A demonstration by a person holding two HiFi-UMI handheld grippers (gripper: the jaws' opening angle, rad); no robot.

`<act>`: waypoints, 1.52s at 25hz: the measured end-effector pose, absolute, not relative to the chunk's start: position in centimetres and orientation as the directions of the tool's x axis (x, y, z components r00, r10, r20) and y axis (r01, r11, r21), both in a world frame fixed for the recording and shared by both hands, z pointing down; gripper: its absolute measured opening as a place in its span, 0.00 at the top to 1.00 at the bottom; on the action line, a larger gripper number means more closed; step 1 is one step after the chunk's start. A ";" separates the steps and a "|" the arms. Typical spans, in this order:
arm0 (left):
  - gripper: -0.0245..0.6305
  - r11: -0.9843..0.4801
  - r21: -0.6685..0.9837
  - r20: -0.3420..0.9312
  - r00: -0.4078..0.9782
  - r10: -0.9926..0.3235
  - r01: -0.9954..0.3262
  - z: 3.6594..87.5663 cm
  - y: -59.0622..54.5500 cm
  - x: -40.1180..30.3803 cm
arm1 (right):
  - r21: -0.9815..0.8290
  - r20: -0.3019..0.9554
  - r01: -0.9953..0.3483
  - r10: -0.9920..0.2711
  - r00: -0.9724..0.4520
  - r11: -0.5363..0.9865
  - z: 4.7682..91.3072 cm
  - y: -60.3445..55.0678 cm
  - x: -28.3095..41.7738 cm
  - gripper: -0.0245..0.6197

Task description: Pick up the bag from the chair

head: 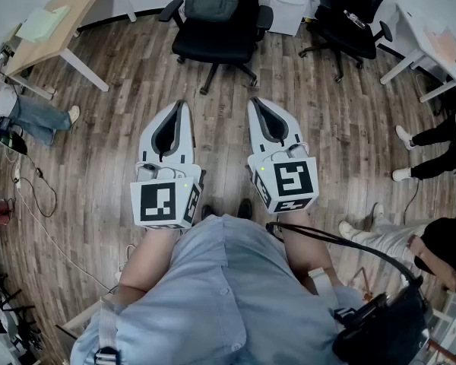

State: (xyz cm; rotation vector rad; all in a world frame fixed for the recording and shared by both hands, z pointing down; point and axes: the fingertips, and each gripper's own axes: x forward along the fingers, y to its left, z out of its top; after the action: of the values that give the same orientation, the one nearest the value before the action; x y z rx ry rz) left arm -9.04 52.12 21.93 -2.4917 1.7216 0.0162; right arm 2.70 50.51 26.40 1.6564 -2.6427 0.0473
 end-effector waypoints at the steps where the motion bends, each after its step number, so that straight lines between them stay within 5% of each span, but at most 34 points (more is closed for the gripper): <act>1: 0.96 -0.348 -0.087 -0.073 0.354 -0.932 -0.933 21.9 52.0 -8.9 | -0.014 0.034 -0.900 -0.899 -0.437 0.436 26.4 50.4 2.9 0.96; 21: 0.96 -0.305 -0.058 -0.033 0.307 -0.951 -0.951 24.3 48.7 -4.3 | -0.049 0.064 -0.868 -0.866 -0.496 0.494 28.5 46.6 7.4 0.96; 38: 0.96 -0.300 -0.042 -0.051 0.302 -0.952 -0.953 24.0 25.9 -12.9 | -0.010 0.079 -0.890 -0.886 -0.456 0.457 28.1 23.3 -0.2 0.96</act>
State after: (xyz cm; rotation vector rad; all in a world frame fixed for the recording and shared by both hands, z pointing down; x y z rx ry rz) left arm -12.92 25.89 24.04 -2.4816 1.8189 0.0252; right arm -0.18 23.29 28.09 1.6040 -2.6278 0.0764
